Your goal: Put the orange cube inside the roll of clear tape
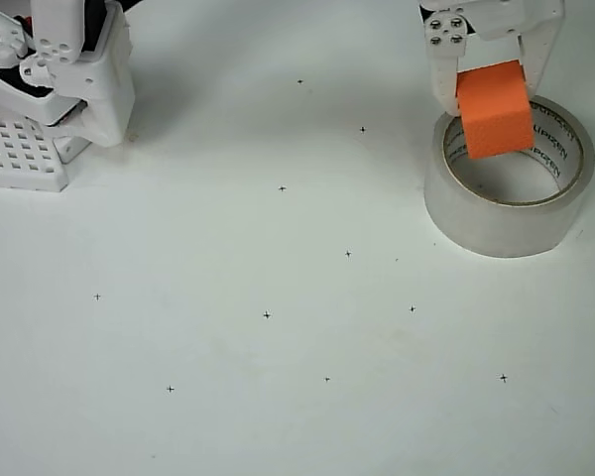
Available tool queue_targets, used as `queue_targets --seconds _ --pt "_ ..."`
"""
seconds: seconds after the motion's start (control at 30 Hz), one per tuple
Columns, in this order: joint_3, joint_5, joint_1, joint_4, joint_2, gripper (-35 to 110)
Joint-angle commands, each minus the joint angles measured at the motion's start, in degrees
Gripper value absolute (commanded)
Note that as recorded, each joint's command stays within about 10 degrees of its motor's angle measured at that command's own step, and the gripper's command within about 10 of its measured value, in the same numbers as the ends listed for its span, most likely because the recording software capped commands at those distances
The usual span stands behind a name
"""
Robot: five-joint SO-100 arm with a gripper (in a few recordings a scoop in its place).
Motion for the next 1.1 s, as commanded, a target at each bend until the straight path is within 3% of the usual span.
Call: queue_targets --seconds 0.0,0.23,0.6,1.07 --pt "-5.27 -1.05 -0.26 -0.26 1.32 16" --pt "-6.15 -1.41 0.0 -0.26 -0.18 20" --pt "-11.34 -4.83 1.67 0.09 -2.29 41" --pt "-13.54 -6.59 5.01 3.34 -1.14 42"
